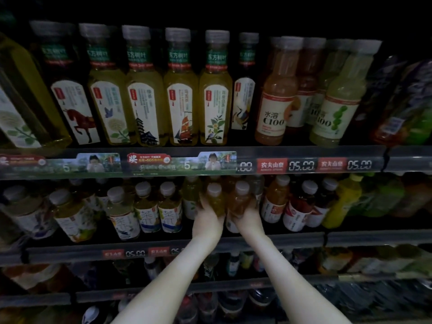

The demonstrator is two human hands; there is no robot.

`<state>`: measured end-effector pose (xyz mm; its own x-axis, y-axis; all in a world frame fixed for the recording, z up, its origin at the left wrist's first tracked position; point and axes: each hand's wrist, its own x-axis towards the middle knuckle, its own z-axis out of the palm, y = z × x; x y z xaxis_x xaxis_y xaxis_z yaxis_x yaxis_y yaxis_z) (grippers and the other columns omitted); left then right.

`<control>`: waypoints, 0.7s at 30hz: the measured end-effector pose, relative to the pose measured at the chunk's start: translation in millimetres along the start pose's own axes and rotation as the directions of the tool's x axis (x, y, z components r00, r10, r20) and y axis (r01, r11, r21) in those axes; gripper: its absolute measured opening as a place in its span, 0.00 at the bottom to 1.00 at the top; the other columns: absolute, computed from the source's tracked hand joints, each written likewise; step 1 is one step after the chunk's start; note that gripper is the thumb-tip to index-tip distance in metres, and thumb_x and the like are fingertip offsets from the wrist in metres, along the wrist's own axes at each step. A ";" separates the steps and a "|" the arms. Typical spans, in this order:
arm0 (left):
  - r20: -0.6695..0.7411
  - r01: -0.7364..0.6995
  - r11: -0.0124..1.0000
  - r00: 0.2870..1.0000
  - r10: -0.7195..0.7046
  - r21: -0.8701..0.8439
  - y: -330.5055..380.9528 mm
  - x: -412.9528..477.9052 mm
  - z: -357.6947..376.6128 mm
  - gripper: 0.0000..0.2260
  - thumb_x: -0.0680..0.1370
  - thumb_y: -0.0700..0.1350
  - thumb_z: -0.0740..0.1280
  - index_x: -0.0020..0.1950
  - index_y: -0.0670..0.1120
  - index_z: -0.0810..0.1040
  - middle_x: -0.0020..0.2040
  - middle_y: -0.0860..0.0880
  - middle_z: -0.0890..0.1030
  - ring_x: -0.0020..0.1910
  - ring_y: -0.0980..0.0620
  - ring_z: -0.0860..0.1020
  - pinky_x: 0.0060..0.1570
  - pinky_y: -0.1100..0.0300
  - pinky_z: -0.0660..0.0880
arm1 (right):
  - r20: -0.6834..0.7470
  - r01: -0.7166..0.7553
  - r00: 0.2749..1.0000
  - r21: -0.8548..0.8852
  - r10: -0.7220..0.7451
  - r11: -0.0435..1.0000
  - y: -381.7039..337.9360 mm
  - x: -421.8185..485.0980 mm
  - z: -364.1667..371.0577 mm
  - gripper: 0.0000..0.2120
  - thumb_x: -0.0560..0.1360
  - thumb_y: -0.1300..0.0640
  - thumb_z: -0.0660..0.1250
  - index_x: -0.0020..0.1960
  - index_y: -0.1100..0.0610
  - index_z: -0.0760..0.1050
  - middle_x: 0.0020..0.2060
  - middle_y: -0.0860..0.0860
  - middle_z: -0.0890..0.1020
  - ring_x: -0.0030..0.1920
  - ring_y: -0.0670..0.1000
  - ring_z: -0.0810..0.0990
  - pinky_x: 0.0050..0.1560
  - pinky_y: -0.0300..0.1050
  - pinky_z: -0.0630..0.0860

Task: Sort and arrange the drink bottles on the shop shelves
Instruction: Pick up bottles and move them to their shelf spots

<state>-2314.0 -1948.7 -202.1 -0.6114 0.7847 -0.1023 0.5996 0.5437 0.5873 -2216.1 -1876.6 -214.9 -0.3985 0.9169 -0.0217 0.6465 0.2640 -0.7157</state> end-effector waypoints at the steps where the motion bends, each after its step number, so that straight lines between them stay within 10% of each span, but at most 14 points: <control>1: -0.037 0.002 1.000 0.999 -0.001 0.016 5.3 -7.7 -0.3 0.33 0.79 0.53 0.62 0.77 0.41 0.51 0.67 0.39 0.68 0.63 0.42 0.71 0.59 0.53 0.73 | -0.026 0.046 0.999 0.004 -0.046 0.999 1.1 -3.8 -8.4 0.21 0.77 0.55 0.66 0.66 0.59 0.65 0.59 0.55 0.75 0.59 0.55 0.76 0.56 0.43 0.74; 3: -0.197 -0.142 0.983 0.967 0.162 0.112 18.9 -27.8 -2.2 0.34 0.79 0.51 0.62 0.77 0.42 0.48 0.70 0.37 0.59 0.68 0.39 0.64 0.63 0.50 0.71 | -0.070 0.160 0.985 0.034 -0.157 0.987 1.8 -16.5 -31.6 0.23 0.78 0.57 0.64 0.70 0.57 0.62 0.63 0.53 0.71 0.62 0.52 0.73 0.59 0.41 0.71; 6: -0.442 -0.506 0.842 0.721 0.533 0.188 48.9 -50.0 -9.9 0.28 0.75 0.45 0.67 0.72 0.44 0.61 0.65 0.37 0.67 0.62 0.39 0.70 0.56 0.49 0.75 | -0.154 0.435 0.890 0.004 -0.430 0.900 -1.9 -40.0 -76.5 0.22 0.79 0.60 0.62 0.72 0.56 0.62 0.66 0.50 0.70 0.65 0.46 0.70 0.59 0.34 0.68; 9: -0.535 -0.689 0.696 0.518 0.668 0.202 93.2 -57.3 -24.4 0.21 0.76 0.46 0.63 0.68 0.44 0.67 0.61 0.40 0.72 0.58 0.43 0.73 0.55 0.53 0.75 | -0.389 0.690 0.622 -0.137 -0.679 0.711 -7.7 -48.0 -129.1 0.18 0.78 0.63 0.62 0.67 0.62 0.69 0.59 0.55 0.77 0.61 0.48 0.74 0.64 0.37 0.70; 13: -0.612 -0.737 0.614 0.353 0.708 0.284 154.5 -58.6 -52.2 0.18 0.76 0.42 0.62 0.67 0.45 0.70 0.58 0.41 0.75 0.54 0.45 0.74 0.51 0.53 0.76 | -0.636 0.690 0.386 -0.281 -0.668 0.667 -22.4 -38.2 -202.5 0.20 0.76 0.63 0.66 0.66 0.61 0.67 0.58 0.55 0.74 0.59 0.51 0.72 0.65 0.36 0.67; 17: -0.635 -0.664 0.702 0.432 0.640 0.257 198.3 -43.2 -75.8 0.26 0.76 0.41 0.69 0.72 0.48 0.65 0.65 0.36 0.70 0.63 0.37 0.71 0.58 0.46 0.74 | -0.712 0.528 0.558 -0.090 -0.426 0.844 -39.3 -14.5 -250.7 0.34 0.74 0.60 0.71 0.73 0.58 0.56 0.67 0.57 0.66 0.66 0.54 0.63 0.65 0.40 0.62; 21: -0.546 -0.498 0.861 0.694 0.469 0.106 220.5 -28.6 -97.5 0.33 0.80 0.48 0.63 0.79 0.54 0.48 0.75 0.37 0.51 0.74 0.36 0.54 0.68 0.46 0.64 | -0.561 0.395 0.790 0.153 -0.249 0.906 -46.9 15.8 -267.1 0.45 0.71 0.52 0.74 0.77 0.53 0.47 0.71 0.56 0.64 0.71 0.56 0.64 0.68 0.50 0.66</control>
<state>-2214.7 -1880.3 8.7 -0.4252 0.6370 0.6430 0.8754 0.1088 0.4711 -2079.0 -1794.6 4.8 -0.1112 0.8259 0.5527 0.3290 0.5554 -0.7637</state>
